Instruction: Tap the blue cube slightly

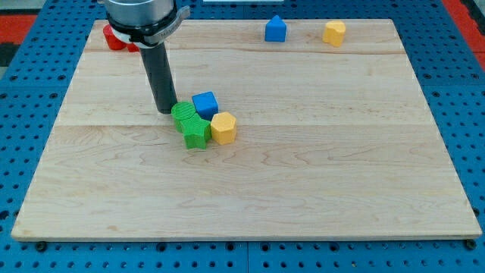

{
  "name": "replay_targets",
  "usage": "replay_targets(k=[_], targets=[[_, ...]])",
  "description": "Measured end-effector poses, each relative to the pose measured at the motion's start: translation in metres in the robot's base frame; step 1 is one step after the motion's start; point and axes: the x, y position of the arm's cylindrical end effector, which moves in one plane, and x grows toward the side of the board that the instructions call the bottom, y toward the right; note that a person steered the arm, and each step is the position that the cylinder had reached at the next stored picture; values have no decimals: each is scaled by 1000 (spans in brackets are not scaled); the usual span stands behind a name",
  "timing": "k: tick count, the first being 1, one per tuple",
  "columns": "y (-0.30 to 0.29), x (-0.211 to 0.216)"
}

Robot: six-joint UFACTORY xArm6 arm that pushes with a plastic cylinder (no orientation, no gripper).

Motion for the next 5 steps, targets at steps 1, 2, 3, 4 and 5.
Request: replay_targets(k=[1,2,3,4,5], targets=[[4,4],[28,4],[42,11],[-11,-3],[-26,-29]])
